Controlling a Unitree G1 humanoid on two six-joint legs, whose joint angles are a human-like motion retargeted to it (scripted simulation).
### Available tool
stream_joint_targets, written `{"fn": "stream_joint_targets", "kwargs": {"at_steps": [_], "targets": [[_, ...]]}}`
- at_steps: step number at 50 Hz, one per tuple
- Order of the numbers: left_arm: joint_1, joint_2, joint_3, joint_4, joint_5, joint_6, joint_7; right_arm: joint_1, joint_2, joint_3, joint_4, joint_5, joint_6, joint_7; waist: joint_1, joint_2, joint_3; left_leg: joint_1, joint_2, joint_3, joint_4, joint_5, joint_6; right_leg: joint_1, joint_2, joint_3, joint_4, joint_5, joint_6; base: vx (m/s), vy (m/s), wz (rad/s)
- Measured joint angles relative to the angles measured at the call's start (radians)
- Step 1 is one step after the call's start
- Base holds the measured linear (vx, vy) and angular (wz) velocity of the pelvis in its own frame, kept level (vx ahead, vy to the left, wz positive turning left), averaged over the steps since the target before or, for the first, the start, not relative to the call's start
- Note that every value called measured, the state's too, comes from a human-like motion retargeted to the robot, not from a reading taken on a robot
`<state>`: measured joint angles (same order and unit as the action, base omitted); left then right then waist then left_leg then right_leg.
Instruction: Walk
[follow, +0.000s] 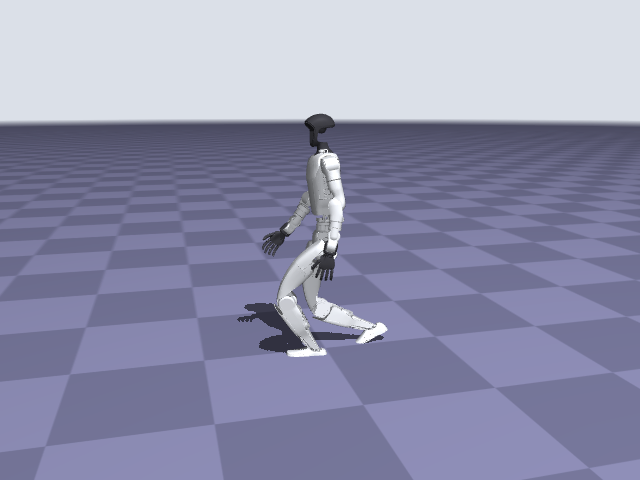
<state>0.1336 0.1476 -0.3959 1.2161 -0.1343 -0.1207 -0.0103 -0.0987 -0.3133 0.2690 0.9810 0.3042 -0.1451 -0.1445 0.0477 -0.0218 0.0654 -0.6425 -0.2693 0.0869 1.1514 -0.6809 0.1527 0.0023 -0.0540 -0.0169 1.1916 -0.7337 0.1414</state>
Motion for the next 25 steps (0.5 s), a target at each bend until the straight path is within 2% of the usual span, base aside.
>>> {"fn": "stream_joint_targets", "kwargs": {"at_steps": [5, 7, 9, 12, 15, 17, 20, 25], "targets": [[-0.052, 0.004, -0.008, -0.024, -0.007, 0.01, 0.014, 0.059, 0.03, 0.011, 0.072, -0.002, 0.026, 0.056, -0.044, -0.087, -0.024, 0.083, -0.119, 0.019, -0.059, -0.017, 0.055, -0.139, -0.105, 0.045, 0.31, 0.34, 0.12, -0.02, 0.03, 0.2], [-0.09, 0.012, -0.011, -0.05, -0.014, 0.009, 0.026, 0.076, 0.036, 0.01, 0.097, -0.004, 0.037, 0.071, -0.064, -0.095, -0.028, 0.129, -0.138, 0.007, -0.091, -0.037, 0.065, -0.223, -0.145, 0.048, 0.413, 0.388, 0.112, 0.0, 0.0, 0.0], [-0.134, 0.02, -0.012, -0.078, -0.024, 0.007, 0.042, 0.094, 0.038, 0.005, 0.118, -0.006, 0.046, 0.078, -0.084, -0.09, -0.029, 0.183, -0.144, -0.01, -0.125, -0.058, 0.067, -0.308, -0.187, 0.042, 0.484, 0.36, 0.074, -0.01, 0.05, 0.0], [-0.203, 0.03, -0.004, -0.121, -0.041, 0.001, 0.07, 0.122, 0.036, -0.005, 0.141, -0.007, 0.053, 0.08, -0.113, -0.073, -0.026, 0.271, -0.14, -0.037, -0.177, -0.084, 0.059, -0.431, -0.239, 0.03, 0.516, 0.255, 0.01, 0.0, 0.0, 0.0], [-0.267, 0.039, 0.011, -0.168, -0.063, -0.007, 0.096, 0.152, 0.034, -0.015, 0.154, -0.009, 0.06, 0.08, -0.145, -0.06, -0.022, 0.353, -0.137, -0.06, -0.231, -0.095, 0.049, -0.548, -0.269, 0.017, 0.456, 0.158, -0.027, 0.0, 0.0, 0.0], [-0.307, 0.046, 0.019, -0.201, -0.077, -0.015, 0.111, 0.17, 0.034, -0.024, 0.162, -0.01, 0.066, 0.079, -0.16, -0.05, -0.018, 0.407, -0.129, -0.076, -0.269, -0.101, 0.044, -0.615, -0.264, 0.009, 0.368, 0.121, -0.032, 0.0, 0.0, 0.0], [-0.361, 0.058, 0.025, -0.248, -0.09, -0.031, 0.126, 0.196, 0.035, -0.04, 0.174, -0.007, 0.076, 0.075, -0.171, -0.029, -0.015, 0.481, -0.105, -0.1, -0.32, -0.111, 0.038, -0.69, -0.219, 0.002, 0.194, 0.096, -0.015, 0.0, 0.0, 0.0], [-0.419, 0.073, 0.029, -0.306, -0.083, -0.053, 0.131, 0.226, 0.037, -0.068, 0.191, -0.008, 0.085, 0.073, -0.155, 0.015, -0.028, 0.562, -0.041, -0.122, -0.381, -0.128, 0.029, -0.75, -0.069, 0.035, -0.124, 0.08, 0.029, 0.0, 0.0, 0.0]]}}
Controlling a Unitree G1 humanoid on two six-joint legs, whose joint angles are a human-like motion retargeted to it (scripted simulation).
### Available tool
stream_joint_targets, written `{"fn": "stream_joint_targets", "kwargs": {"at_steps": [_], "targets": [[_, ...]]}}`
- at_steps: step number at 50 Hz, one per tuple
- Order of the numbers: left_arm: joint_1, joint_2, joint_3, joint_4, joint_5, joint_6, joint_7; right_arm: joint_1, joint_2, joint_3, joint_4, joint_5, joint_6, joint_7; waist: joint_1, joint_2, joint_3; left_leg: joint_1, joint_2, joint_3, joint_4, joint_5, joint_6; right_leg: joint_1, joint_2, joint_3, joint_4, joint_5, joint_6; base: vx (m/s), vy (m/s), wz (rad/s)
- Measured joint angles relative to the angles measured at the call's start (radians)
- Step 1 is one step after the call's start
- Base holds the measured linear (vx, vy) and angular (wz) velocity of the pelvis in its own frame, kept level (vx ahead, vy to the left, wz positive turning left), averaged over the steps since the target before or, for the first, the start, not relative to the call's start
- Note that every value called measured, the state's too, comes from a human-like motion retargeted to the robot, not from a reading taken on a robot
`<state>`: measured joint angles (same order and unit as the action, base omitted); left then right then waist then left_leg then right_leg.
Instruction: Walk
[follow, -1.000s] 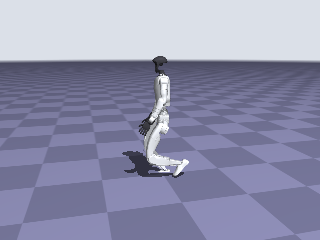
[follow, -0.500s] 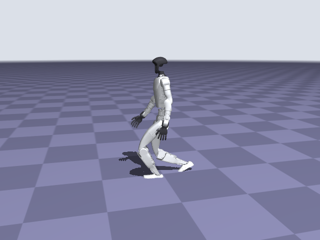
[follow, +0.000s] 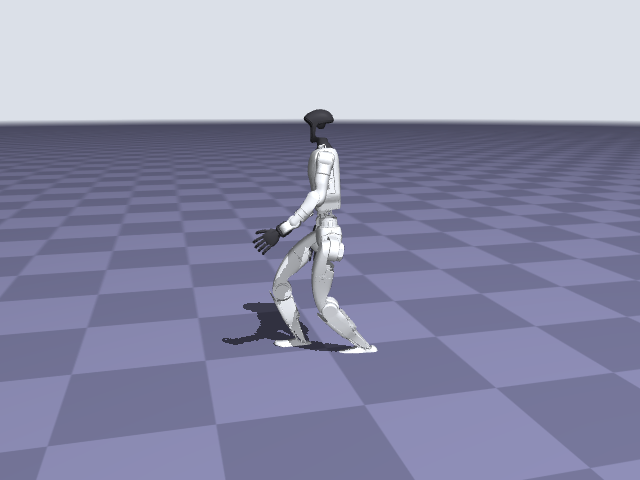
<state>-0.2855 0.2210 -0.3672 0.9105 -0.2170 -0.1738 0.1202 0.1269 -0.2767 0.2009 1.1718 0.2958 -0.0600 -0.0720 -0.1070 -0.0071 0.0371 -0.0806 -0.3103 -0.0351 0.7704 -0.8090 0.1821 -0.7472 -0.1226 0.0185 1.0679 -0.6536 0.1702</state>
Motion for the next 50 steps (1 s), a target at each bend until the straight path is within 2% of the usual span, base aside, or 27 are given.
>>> {"fn": "stream_joint_targets", "kwargs": {"at_steps": [5, 7, 9, 11, 14, 15, 17, 20, 23, 27, 35, 40, 43, 45, 48, 50], "targets": [[0.017, -0.015, -0.003, -0.007, 0.014, -0.002, -0.008, 0.025, 0.003, -0.009, 0.014, 0.009, -0.004, -0.005, 0.012, 0.026, 0.012, 0.077, 0.029, -0.029, 0.105, -0.049, -0.023, 0.03, 0.07, 0.003, 0.028, 0.035, -0.016, 0.0, 0.0, 0.0], [0.051, -0.03, -0.007, 0.011, 0.016, 0.001, -0.018, 0.033, 0.006, -0.007, 0.022, 0.023, -0.007, -0.012, 0.018, 0.068, 0.02, 0.086, 0.081, -0.032, 0.228, -0.064, -0.053, 0.059, 0.119, -0.029, 0.076, 0.064, -0.039, 0.0, 0.0, 0.0], [0.09, -0.045, -0.013, 0.041, 0.017, 0.008, -0.033, 0.029, 0.004, -0.004, 0.028, 0.04, -0.011, -0.018, 0.032, 0.14, 0.019, 0.072, 0.178, -0.032, 0.378, -0.053, -0.103, 0.088, 0.196, -0.085, 0.091, 0.092, -0.072, 0.0, 0.0, 0.0], [0.128, -0.057, -0.02, 0.079, 0.023, 0.018, -0.052, 0.015, 0.002, -0.002, 0.027, 0.058, -0.014, -0.02, 0.051, 0.217, 0.011, 0.038, 0.289, -0.03, 0.537, 0.012, -0.168, 0.116, 0.279, -0.141, 0.08, 0.104, -0.11, 0.0, 0.0, 0.0], [0.18, -0.074, -0.038, 0.14, 0.046, 0.037, -0.085, -0.017, -0.008, 0.004, 0.006, 0.071, -0.019, -0.026, 0.082, 0.279, -0.001, -0.071, 0.404, -0.022, 0.76, 0.207, -0.241, 0.159, 0.353, -0.179, 0.049, 0.082, -0.161, -0.02, -0.01, 0.02], [0.195, -0.078, -0.044, 0.158, 0.054, 0.044, -0.095, -0.031, -0.012, 0.006, -0.005, 0.071, -0.021, -0.029, 0.093, 0.288, -0.004, -0.116, 0.433, -0.017, 0.826, 0.262, -0.248, 0.174, 0.367, -0.182, 0.039, 0.07, -0.175, 0.0, 0.0, 0.0], [0.222, -0.079, -0.055, 0.186, 0.064, 0.054, -0.11, -0.065, -0.023, 0.01, -0.029, 0.069, -0.027, -0.039, 0.116, 0.288, -0.008, -0.212, 0.476, -0.007, 0.925, 0.296, -0.226, 0.211, 0.38, -0.175, 0.009, 0.046, -0.188, -0.04, -0.04, 0.19], [0.261, -0.073, -0.06, 0.212, 0.069, 0.061, -0.124, -0.123, -0.042, 0.018, -0.067, 0.064, -0.037, -0.054, 0.151, 0.271, -0.008, -0.35, 0.508, 0.011, 1.002, 0.259, -0.175, 0.282, 0.383, -0.155, -0.038, 0.018, -0.187, -0.02, -0.03, 0.13], [0.305, -0.065, -0.045, 0.22, 0.052, 0.058, -0.128, -0.182, -0.062, 0.029, -0.107, 0.062, -0.051, -0.068, 0.177, 0.244, 0.002, -0.467, 0.498, 0.03, 0.966, 0.191, -0.136, 0.364, 0.372, -0.131, -0.077, -0.008, -0.171, 0.0, 0.0, 0.0], [0.364, -0.061, -0.016, 0.22, 0.024, 0.047, -0.132, -0.245, -0.084, 0.034, -0.171, 0.066, -0.071, -0.086, 0.19, 0.208, 0.019, -0.572, 0.447, 0.061, 0.787, 0.114, -0.116, 0.471, 0.342, -0.103, -0.116, -0.048, -0.151, 0.0, 0.0, 0.0], [0.439, -0.062, 0.031, 0.212, 0.012, 0.046, -0.15, -0.303, -0.098, 0.018, -0.266, 0.056, -0.088, -0.091, 0.161, 0.123, 0.006, -0.644, 0.251, 0.073, 0.255, 0.049, -0.124, 0.618, 0.221, -0.105, -0.185, -0.106, -0.129, 0.0, 0.01, 0.17], [0.444, -0.064, 0.036, 0.228, 0.036, 0.057, -0.149, -0.271, -0.075, 0.018, -0.261, 0.035, -0.075, -0.074, 0.153, 0.076, 0.005, -0.62, 0.185, 0.093, 0.291, 0.086, -0.097, 0.679, 0.169, -0.088, -0.075, -0.139, -0.112, 0.0, 0.01, 0.21], [0.436, -0.069, 0.033, 0.244, 0.04, 0.063, -0.141, -0.225, -0.054, 0.023, -0.217, 0.019, -0.059, -0.06, 0.144, 0.034, 0.008, -0.603, 0.135, 0.116, 0.384, 0.107, -0.068, 0.703, 0.119, -0.076, 0.059, -0.133, -0.079, 0.01, 0.02, 0.31], [0.413, -0.068, 0.031, 0.253, 0.036, 0.073, -0.136, -0.197, -0.038, 0.023, -0.168, 0.008, -0.046, -0.035, 0.138, -0.02, -0.005, -0.566, 0.072, 0.138, 0.369, 0.118, -0.042, 0.698, 0.056, -0.057, 0.148, -0.073, -0.034, 0.03, 0.04, 0.38], [0.379, -0.065, 0.026, 0.244, 0.026, 0.083, -0.126, -0.151, -0.011, 0.03, -0.092, 0.001, -0.024, 0.004, 0.117, -0.085, -0.014, -0.521, -0.013, 0.154, 0.35, 0.109, -0.001, 0.633, -0.023, -0.032, 0.342, 0.121, 0.042, -0.02, 0.04, 0.35], [0.349, -0.059, 0.024, 0.225, 0.022, 0.086, -0.119, -0.126, 0.003, 0.032, -0.048, -0.005, -0.009, 0.029, 0.1, -0.112, -0.018, -0.488, -0.052, 0.153, 0.33, 0.092, 0.022, 0.562, -0.066, -0.02, 0.473, 0.242, 0.068, -0.03, 0.04, 0.24]]}}
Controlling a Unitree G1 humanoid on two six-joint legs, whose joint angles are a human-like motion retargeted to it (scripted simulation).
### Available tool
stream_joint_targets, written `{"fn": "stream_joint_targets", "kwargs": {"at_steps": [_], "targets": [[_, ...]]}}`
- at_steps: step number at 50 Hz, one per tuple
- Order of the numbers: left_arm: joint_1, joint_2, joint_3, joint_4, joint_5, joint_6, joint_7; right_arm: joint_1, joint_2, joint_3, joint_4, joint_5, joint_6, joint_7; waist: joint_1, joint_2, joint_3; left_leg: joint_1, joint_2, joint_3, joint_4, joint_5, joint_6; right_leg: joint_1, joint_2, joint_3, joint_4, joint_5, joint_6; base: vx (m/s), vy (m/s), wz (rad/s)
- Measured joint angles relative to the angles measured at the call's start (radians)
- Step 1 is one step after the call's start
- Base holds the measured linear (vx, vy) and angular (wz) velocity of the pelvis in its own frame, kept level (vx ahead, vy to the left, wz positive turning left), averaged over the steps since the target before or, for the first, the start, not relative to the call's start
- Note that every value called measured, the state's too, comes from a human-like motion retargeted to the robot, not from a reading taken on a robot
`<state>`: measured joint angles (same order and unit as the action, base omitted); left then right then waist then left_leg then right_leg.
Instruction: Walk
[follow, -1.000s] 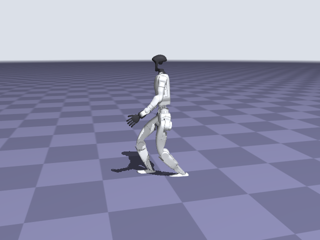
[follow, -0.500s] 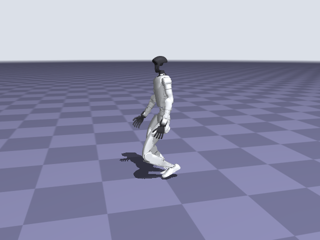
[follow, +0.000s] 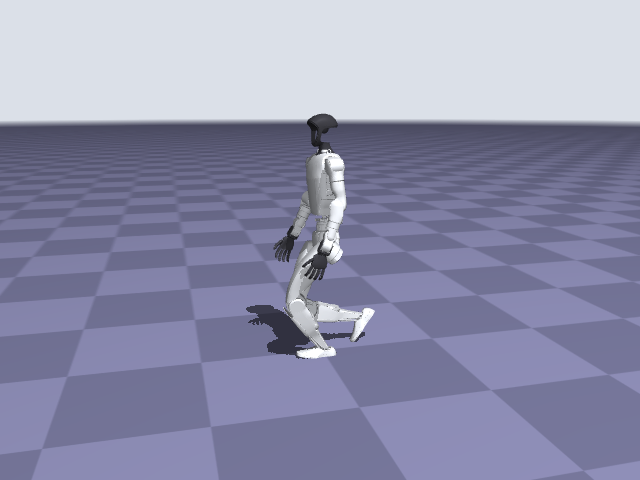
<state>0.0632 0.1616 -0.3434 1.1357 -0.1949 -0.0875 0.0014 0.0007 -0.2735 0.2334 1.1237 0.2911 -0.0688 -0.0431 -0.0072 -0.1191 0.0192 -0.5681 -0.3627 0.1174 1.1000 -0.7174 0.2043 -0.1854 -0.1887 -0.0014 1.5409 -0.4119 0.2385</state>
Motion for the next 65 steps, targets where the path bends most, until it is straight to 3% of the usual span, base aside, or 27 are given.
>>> {"fn": "stream_joint_targets", "kwargs": {"at_steps": [3, 8, 12, 20, 26, 30, 32, 36, 39, 42, 47, 52, 58, 65], "targets": [[-0.058, 0.011, 0.001, -0.035, -0.009, 0.0, 0.019, 0.032, 0.011, -0.005, 0.046, -0.014, 0.019, 0.023, -0.025, -0.008, -0.001, 0.069, -0.024, -0.02, -0.041, -0.036, 0.018, -0.121, -0.061, 0.004, 0.141, 0.035, -0.034, 0.0, 0.02, 0.04], [-0.155, 0.021, 0.016, -0.097, -0.035, -0.005, 0.06, 0.084, 0.014, -0.022, 0.074, -0.022, 0.031, 0.035, -0.077, 0.005, 0.0, 0.199, -0.043, -0.065, -0.133, -0.065, 0.016, -0.33, -0.145, 0.005, 0.185, -0.107, -0.118, -0.01, 0.03, 0.15], [-0.221, 0.03, 0.029, -0.153, -0.054, -0.017, 0.086, 0.114, 0.012, -0.037, 0.075, -0.018, 0.039, 0.032, -0.108, 0.025, 0.001, 0.295, -0.036, -0.103, -0.209, -0.076, 0.004, -0.472, -0.145, -0.004, 0.033, -0.197, -0.132, 0.0, 0.0, 0.15], [-0.283, 0.05, 0.028, -0.221, -0.037, -0.055, 0.088, 0.13, 0.009, -0.073, 0.076, -0.005, 0.048, 0.025, -0.086, 0.096, -0.033, 0.404, 0.053, -0.154, -0.31, -0.097, -0.011, -0.609, 0.056, 0.017, -0.477, -0.237, -0.069, 0.0, 0.0, 0.0], [-0.233, 0.025, 0.025, -0.187, -0.013, -0.05, 0.067, 0.139, 0.01, -0.076, 0.091, 0.014, 0.034, 0.012, -0.063, 0.132, -0.031, 0.46, 0.097, -0.18, -0.158, -0.15, -0.043, -0.578, 0.127, -0.006, -0.421, -0.194, -0.1, 0.0, 0.0, 0.0], [-0.152, 0.001, 0.021, -0.102, 0.003, -0.031, 0.037, 0.122, 0.008, -0.073, 0.094, 0.039, 0.022, -0.008, -0.03, 0.232, -0.024, 0.461, 0.239, -0.182, 0.083, -0.151, -0.121, -0.507, 0.239, -0.094, -0.369, -0.167, -0.16, 0.03, -0.05, -0.13], [-0.113, -0.004, 0.016, -0.056, 0.016, -0.021, 0.016, 0.107, -0.001, -0.071, 0.086, 0.05, 0.017, -0.012, -0.004, 0.309, -0.024, 0.444, 0.353, -0.187, 0.224, -0.095, -0.187, -0.46, 0.327, -0.15, -0.397, -0.165, -0.197, 0.04, -0.05, -0.24], [-0.047, -0.008, 0.005, 0.006, 0.042, -0.002, -0.019, 0.067, -0.023, -0.066, 0.043, 0.06, 0.006, -0.029, 0.036, 0.369, -0.025, 0.329, 0.481, -0.183, 0.482, 0.13, -0.27, -0.389, 0.409, -0.187, -0.438, -0.206, -0.255, -0.01, -0.01, 0.05], [-0.015, -0.002, 0.004, 0.02, 0.044, 0.007, -0.029, 0.027, -0.045, -0.061, 0.005, 0.055, -0.003, -0.052, 0.064, 0.37, -0.024, 0.208, 0.54, -0.17, 0.621, 0.195, -0.252, -0.341, 0.427, -0.18, -0.471, -0.237, -0.274, -0.03, -0.05, 0.25], [0.01, 0.006, 0.011, 0.012, 0.03, 0.006, -0.029, -0.017, -0.067, -0.054, -0.03, 0.046, -0.01, -0.074, 0.09, 0.351, -0.02, 0.088, 0.567, -0.152, 0.683, 0.158, -0.202, -0.287, 0.427, -0.16, -0.502, -0.26, -0.272, -0.03, -0.04, 0.26], [0.043, 0.012, 0.038, -0.019, -0.01, -0.007, -0.014, -0.082, -0.093, -0.043, -0.093, 0.038, -0.027, -0.104, 0.113, 0.306, -0.004, -0.074, 0.539, -0.114, 0.588, 0.044, -0.141, -0.19, 0.401, -0.124, -0.539, -0.302, -0.249, -0.01, -0.01, 0.2], [0.06, 0.006, 0.06, -0.035, -0.036, -0.024, -0.001, -0.123, -0.104, -0.041, -0.15, 0.038, -0.044, -0.122, 0.103, 0.256, 0.004, -0.161, 0.45, -0.074, 0.309, -0.033, -0.129, -0.098, 0.346, -0.105, -0.578, -0.34, -0.224, 0.02, 0.02, 0.24], [0.062, -0.002, 0.074, -0.038, -0.031, -0.02, 0.007, -0.132, -0.101, -0.048, -0.178, 0.02, -0.048, -0.126, 0.068, 0.204, -0.033, -0.218, 0.309, -0.083, -0.044, -0.053, -0.135, -0.051, 0.268, -0.116, -0.623, -0.357, -0.21, 0.0, 0.03, 0.33], [0.052, -0.01, 0.073, -0.005, -0.008, -0.006, 0.014, -0.078, -0.054, -0.038, -0.128, -0.009, -0.025, -0.098, 0.053, 0.151, -0.035, -0.166, 0.231, -0.068, 0.003, -0.015, -0.102, 0.034, 0.211, -0.094, -0.508, -0.389, -0.187, 0.01, 0.02, 0.19]]}}
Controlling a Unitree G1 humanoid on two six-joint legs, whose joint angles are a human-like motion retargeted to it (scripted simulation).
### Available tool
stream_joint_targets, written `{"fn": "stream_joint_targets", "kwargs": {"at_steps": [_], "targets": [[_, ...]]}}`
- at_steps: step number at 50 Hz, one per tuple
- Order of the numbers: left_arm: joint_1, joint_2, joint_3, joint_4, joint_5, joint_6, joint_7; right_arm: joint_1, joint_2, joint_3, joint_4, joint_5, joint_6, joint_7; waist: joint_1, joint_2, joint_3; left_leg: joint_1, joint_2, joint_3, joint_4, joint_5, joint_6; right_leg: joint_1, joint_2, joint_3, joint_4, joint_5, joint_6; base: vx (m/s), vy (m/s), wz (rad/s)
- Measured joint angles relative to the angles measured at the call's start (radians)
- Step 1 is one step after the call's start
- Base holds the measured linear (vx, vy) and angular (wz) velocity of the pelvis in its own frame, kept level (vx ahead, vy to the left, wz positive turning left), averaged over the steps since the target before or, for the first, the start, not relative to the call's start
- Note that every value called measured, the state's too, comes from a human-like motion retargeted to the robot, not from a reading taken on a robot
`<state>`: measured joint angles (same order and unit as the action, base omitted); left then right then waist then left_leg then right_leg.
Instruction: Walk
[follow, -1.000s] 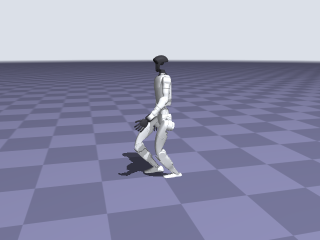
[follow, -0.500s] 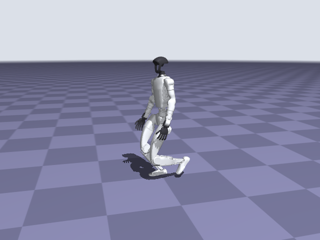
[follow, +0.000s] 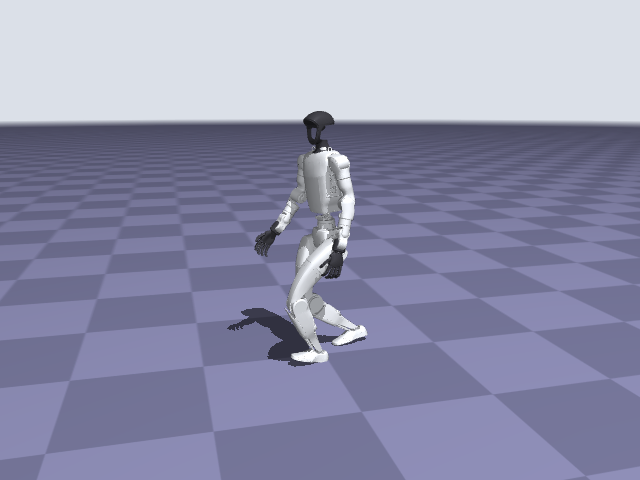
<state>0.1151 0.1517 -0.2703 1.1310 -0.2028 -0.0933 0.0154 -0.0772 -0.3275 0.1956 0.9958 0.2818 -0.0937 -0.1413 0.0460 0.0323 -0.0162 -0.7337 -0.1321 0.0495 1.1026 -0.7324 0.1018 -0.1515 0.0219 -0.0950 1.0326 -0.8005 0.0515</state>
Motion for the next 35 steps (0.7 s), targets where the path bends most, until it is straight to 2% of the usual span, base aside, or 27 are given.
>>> {"fn": "stream_joint_targets", "kwargs": {"at_steps": [3, 5, 9, 10, 12, 16, 20, 25, 30, 35], "targets": [[-0.02, 0.004, 0.001, 0.019, -0.003, 0.008, 0.006, 0.043, 0.021, 0.003, 0.062, -0.014, 0.017, 0.029, -0.016, -0.059, 0.002, 0.049, -0.072, 0.024, 0.032, 0.01, 0.033, 0.032, -0.066, 0.022, 0.11, 0.012, 0.039, 0.04, 0.04, 0.36], [-0.034, 0.007, 0.002, 0.026, -0.009, 0.015, 0.01, 0.074, 0.035, 0.005, 0.106, -0.019, 0.029, 0.051, -0.029, -0.096, 0.0, 0.081, -0.122, 0.034, 0.041, 0.005, 0.057, 0.034, -0.109, 0.038, 0.201, 0.069, 0.076, 0.02, 0.04, 0.37], [-0.068, 0.02, 0.006, 0.016, -0.017, 0.025, 0.017, 0.131, 0.063, 0.005, 0.184, -0.025, 0.053, 0.1, -0.059, -0.161, -0.004, 0.148, -0.212, 0.043, 0.02, -0.023, 0.109, -0.047, -0.192, 0.075, 0.445, 0.3, 0.151, -0.02, 0.05, 0.27], [-0.078, 0.025, 0.007, 0.01, -0.018, 0.026, 0.02, 0.143, 0.069, 0.003, 0.198, -0.027, 0.058, 0.11, -0.068, -0.172, -0.005, 0.165, -0.229, 0.042, 0.012, -0.033, 0.12, -0.078, -0.211, 0.082, 0.508, 0.357, 0.161, 0.0, 0.0, 0.0], [-0.102, 0.035, 0.011, -0.006, -0.022, 0.027, 0.028, 0.161, 0.078, -0.004, 0.218, -0.034, 0.066, 0.123, -0.086, -0.185, -0.005, 0.203, -0.252, 0.032, -0.01, -0.051, 0.136, -0.151, -0.251, 0.09, 0.612, 0.407, 0.151, 0.0, 0.0, 0.0], [-0.152, 0.048, 0.027, -0.043, -0.037, 0.03, 0.055, 0.194, 0.091, -0.024, 0.234, -0.038, 0.073, 0.127, -0.125, -0.195, -0.006, 0.292, -0.284, 0.005, -0.074, -0.07, 0.143, -0.31, -0.334, 0.103, 0.722, 0.339, 0.089, -0.01, 0.03, 0.14], [-0.195, 0.058, 0.052, -0.09, -0.057, 0.029, 0.084, 0.213, 0.095, -0.042, 0.231, -0.031, 0.075, 0.119, -0.152, -0.186, 0.0, 0.394, -0.289, -0.028, -0.151, -0.08, 0.13, -0.462, -0.365, 0.103, 0.673, 0.232, 0.05, 0.0, 0.0, 0.0], [-0.221, 0.07, 0.065, -0.149, -0.065, 0.013, 0.103, 0.217, 0.092, -0.059, 0.216, -0.021, 0.08, 0.1, -0.155, -0.153, 0.012, 0.509, -0.257, -0.072, -0.236, -0.082, 0.108, -0.588, -0.317, 0.081, 0.423, 0.16, 0.062, 0.0, 0.0, 0.0], [-0.229, 0.079, 0.063, -0.179, -0.034, -0.01, 0.103, 0.216, 0.089, -0.071, 0.209, -0.03, 0.08, 0.078, -0.119, -0.1, -0.002, 0.577, -0.184, -0.09, -0.279, -0.089, 0.087, -0.636, -0.184, 0.079, 0.107, 0.133, 0.097, 0.0, 0.0, 0.0], [-0.192, 0.06, 0.064, -0.159, -0.007, -0.01, 0.094, 0.187, 0.077, -0.068, 0.209, -0.034, 0.068, 0.055, -0.083, -0.062, 0.005, 0.641, -0.136, -0.108, -0.176, -0.126, 0.06, -0.591, -0.116, 0.056, 0.102, 0.156, 0.069, 0.0, 0.0, 0.0]]}}
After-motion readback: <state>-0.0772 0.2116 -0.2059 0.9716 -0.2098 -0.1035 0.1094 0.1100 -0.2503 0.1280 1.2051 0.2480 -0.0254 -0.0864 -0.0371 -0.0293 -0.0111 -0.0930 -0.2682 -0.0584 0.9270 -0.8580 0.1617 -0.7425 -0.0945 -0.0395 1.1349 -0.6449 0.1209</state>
